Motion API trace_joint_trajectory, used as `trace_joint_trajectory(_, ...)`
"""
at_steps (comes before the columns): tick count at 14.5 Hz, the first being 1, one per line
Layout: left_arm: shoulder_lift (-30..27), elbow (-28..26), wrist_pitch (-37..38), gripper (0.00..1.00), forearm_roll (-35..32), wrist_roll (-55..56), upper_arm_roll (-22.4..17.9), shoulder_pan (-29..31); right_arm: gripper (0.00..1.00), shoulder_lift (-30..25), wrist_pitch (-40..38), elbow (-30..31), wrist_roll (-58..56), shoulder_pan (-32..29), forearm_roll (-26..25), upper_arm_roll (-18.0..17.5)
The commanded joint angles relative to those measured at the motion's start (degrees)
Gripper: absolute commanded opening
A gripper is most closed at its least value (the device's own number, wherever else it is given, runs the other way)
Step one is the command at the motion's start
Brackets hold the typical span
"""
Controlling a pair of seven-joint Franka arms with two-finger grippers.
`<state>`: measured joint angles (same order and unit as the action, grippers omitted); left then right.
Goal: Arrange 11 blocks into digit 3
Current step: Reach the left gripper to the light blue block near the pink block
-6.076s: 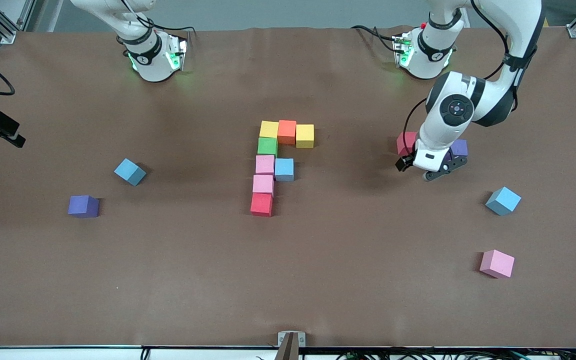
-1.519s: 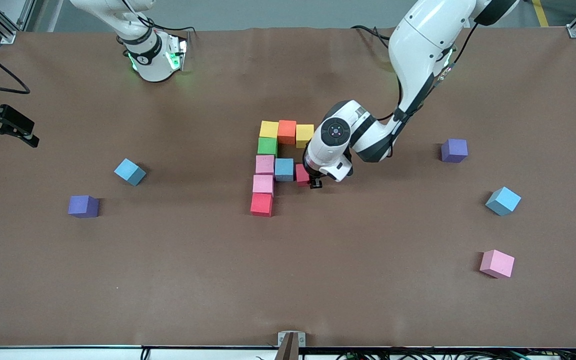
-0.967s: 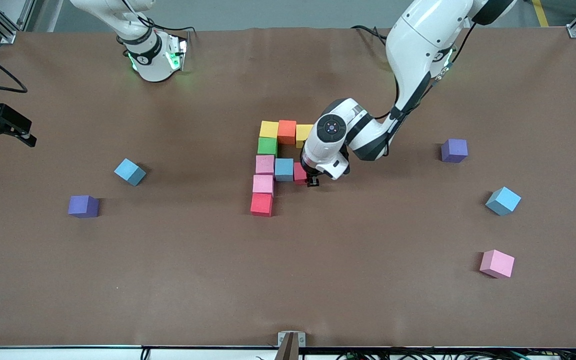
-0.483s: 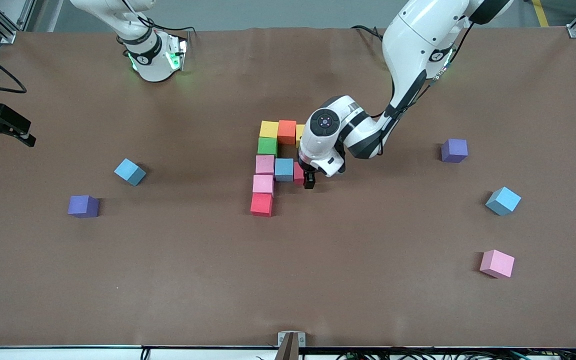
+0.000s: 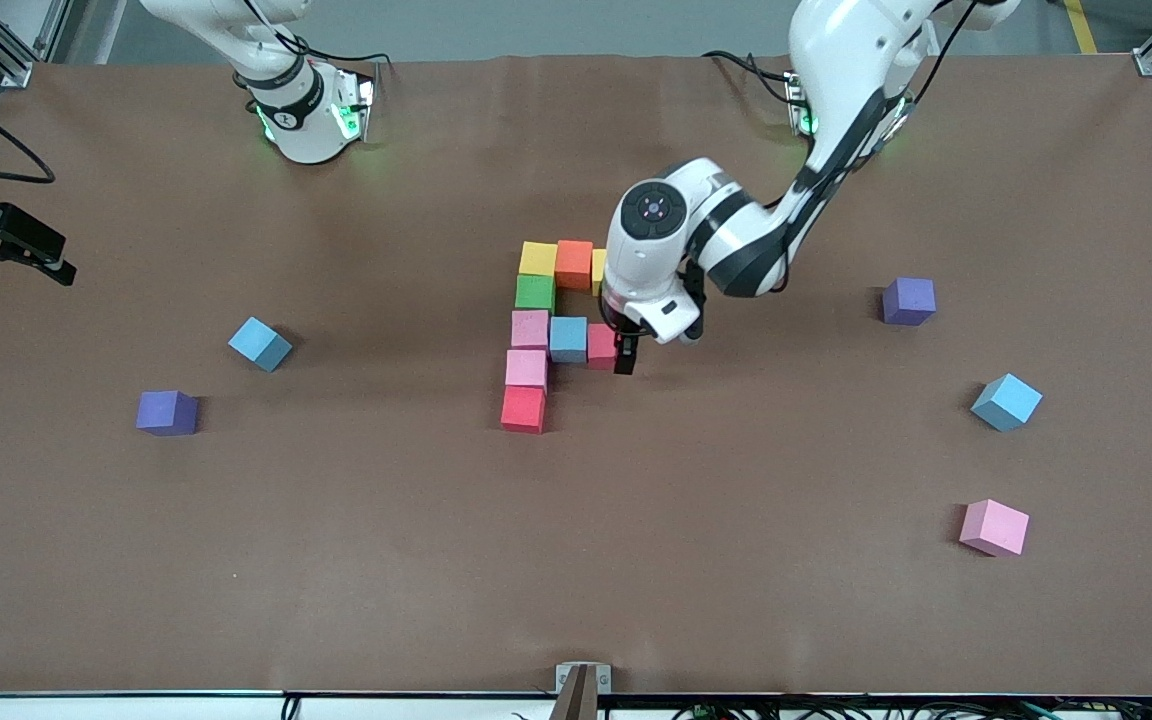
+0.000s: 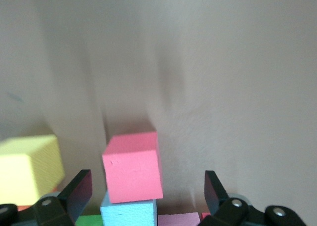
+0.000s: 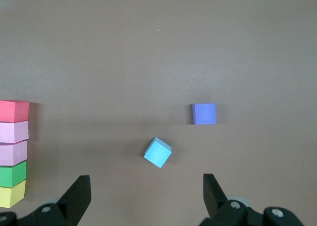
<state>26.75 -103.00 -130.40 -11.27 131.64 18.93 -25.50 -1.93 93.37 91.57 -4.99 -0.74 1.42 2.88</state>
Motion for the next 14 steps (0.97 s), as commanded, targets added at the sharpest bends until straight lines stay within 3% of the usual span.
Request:
trace_joint_trajectory(1, -7.30, -2.12, 7.94, 1.00, -0.85, -11.79, 0.05, 4.57, 1.00, -1.06, 0.67, 1.16, 0.86, -0.23, -0.63, -0.15)
trace_joint_trajectory(4, -11.53, -3.79, 10.61, 1.00, -0.59, -26.57, 0.14, 11.59, 1.00, -1.15, 2.33, 1.25, 0.86, -0.23, -0.81, -0.15)
trace_joint_trajectory(7, -11.89, -4.49, 12.10, 1.00, -0.50, -41.76, 0.14, 19.76, 1.00, -1.15, 3.04, 0.72, 0.95, -0.84, -0.63, -0.15)
trace_joint_trajectory(14, -6.98, -4.76, 11.32, 1.00, -0.15, -85.26, 0.05, 41.47, 1.00, -1.06, 2.43, 0.45, 0.77, -0.85, -0.63, -0.33)
